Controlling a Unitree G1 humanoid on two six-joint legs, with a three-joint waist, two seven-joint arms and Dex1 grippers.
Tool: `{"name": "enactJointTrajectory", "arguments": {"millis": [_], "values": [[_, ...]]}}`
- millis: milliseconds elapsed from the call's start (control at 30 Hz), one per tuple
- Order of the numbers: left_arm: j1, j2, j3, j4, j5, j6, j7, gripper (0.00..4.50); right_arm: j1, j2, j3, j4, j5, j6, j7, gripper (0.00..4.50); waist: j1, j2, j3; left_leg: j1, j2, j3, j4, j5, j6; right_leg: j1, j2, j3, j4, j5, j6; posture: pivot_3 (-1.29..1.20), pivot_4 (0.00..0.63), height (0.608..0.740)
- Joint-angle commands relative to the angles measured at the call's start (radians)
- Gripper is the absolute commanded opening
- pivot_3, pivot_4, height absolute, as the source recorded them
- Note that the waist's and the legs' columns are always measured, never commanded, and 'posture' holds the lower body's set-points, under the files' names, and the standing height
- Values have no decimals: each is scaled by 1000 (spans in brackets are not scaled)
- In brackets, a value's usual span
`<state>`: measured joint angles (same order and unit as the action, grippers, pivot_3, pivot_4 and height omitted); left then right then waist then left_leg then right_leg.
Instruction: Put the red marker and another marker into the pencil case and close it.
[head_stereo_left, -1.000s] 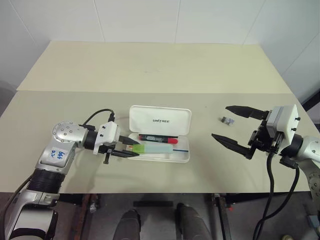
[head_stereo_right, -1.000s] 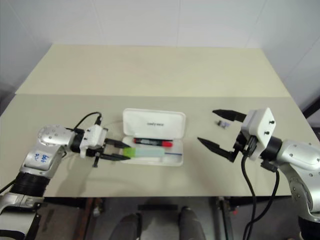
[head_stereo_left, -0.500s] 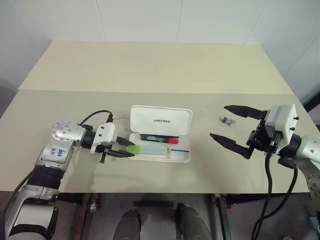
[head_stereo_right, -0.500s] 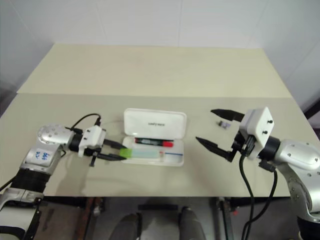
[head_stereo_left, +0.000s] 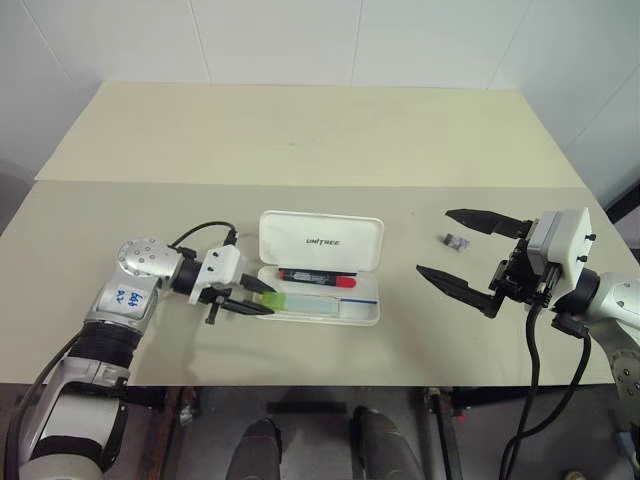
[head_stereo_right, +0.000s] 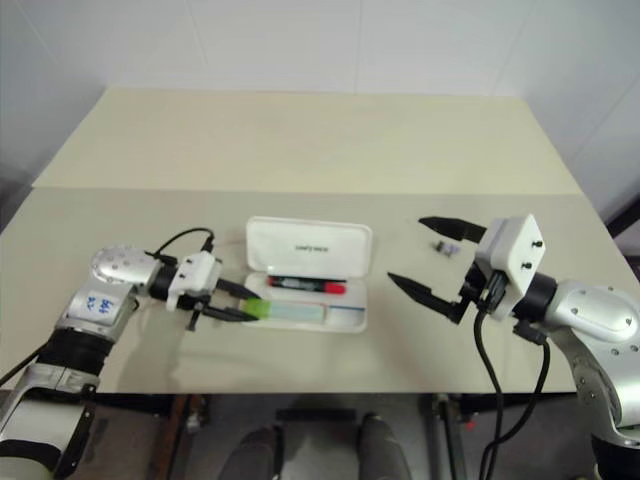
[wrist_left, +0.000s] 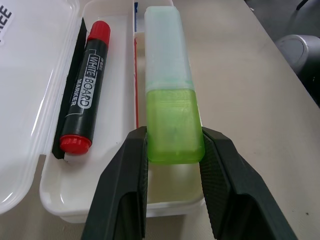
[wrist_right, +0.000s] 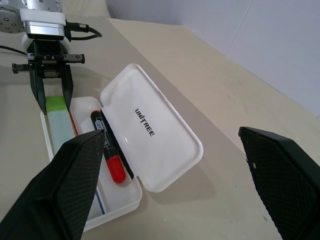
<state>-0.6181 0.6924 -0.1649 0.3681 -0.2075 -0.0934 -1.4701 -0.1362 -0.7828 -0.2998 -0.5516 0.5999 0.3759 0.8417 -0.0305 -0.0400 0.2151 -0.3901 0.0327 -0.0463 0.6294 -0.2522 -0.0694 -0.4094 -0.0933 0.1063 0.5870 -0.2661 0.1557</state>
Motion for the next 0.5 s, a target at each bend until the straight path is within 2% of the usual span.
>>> {"name": "enactJointTrajectory", "arguments": {"millis": [33,133,400,500], "values": [[-17,-1,3,7,13,-15,6,1023,3,3,-14,-43,18,-4,-14,4500,1,0,0,0,0,0,0,0,0,0,0,0,0,0,0,0,150,740],[-19,-4,3,10,10,0,7,1023,3,3,-13,-43,18,-5,-16,4500,1,0,0,0,0,0,0,0,0,0,0,0,0,0,0,0,150,740],[-32,-19,6,16,23,-17,33,3662,-6,5,-8,-33,14,-10,-13,4500,0,0,0,0,0,0,0,0,0,0,0,0,0,0,0,0,150,740],[-26,-19,12,1,18,-18,40,4476,-10,6,-3,-25,10,-17,-8,4500,1,0,0,0,0,0,0,0,0,0,0,0,0,0,0,0,150,740]]}}
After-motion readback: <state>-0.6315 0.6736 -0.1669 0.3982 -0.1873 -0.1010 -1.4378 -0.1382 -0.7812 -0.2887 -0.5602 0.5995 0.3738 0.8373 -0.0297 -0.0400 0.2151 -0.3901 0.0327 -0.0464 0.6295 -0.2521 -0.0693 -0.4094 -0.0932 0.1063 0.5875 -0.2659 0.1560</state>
